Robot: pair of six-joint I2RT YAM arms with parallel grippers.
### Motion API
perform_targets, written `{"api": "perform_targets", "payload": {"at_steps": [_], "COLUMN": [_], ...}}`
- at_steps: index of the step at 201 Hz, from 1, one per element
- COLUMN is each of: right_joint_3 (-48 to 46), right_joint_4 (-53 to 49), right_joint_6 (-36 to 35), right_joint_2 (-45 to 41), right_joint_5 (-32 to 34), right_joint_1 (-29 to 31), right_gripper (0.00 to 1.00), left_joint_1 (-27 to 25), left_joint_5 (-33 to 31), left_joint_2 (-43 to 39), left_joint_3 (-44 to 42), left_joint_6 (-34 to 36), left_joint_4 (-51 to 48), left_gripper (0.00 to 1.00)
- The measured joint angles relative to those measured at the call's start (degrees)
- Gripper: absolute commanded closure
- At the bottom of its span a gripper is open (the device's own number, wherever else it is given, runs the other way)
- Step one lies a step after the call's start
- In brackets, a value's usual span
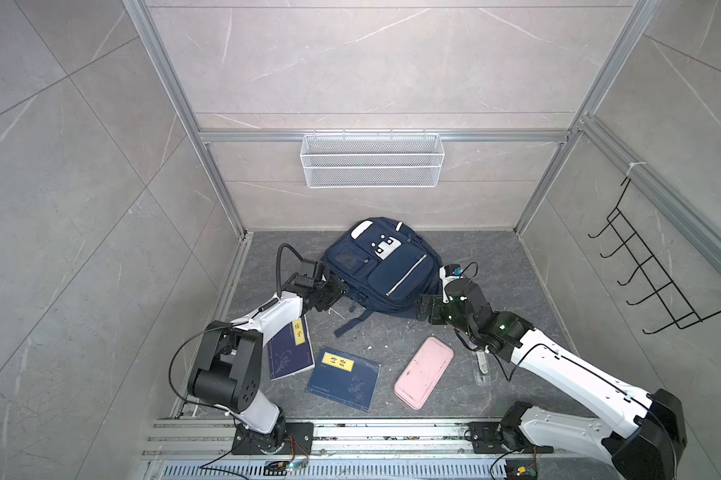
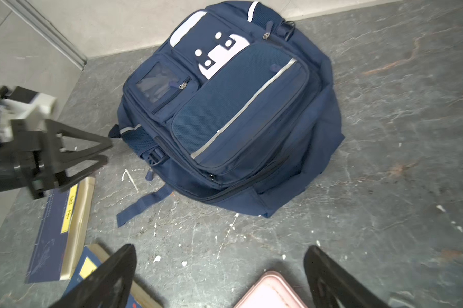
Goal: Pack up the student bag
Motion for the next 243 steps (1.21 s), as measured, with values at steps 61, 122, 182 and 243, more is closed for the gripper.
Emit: {"api": "perform_targets", "payload": {"at_steps": [61,122,182,243], "right_joint_3": [-0.2,4.1,5.6,11.0], "right_joint_4": [1.3,1.6,1.5,-0.3], "right_joint_6": [0.2,0.4,-1.6,-6.1], "right_joint_2": [3.5,10.2,19.4,30.8], "right_joint_5": [-4.1,-10.7,-23.4,-26.3], "right_joint_1": [0.0,0.0,3.0,13.3], "right_gripper": [0.0,0.02,0.06,0.1], "left_joint_1": [0.5,4.1,3.6,-2.6], "left_joint_5": [-3.5,-4.5,-4.4,-5.4], "left_joint_2": [-9.6,-20.3,-33.0,-39.8], "left_joint_3": [-1.5,-9.9,-16.1,-22.1], "left_joint_6": [4.5,6.1,5.3,0.9], "left_joint_4": [-6.8,-12.7,-19.4,-24.1], "left_gripper": [0.44,0.44,0.43,0.43]}}
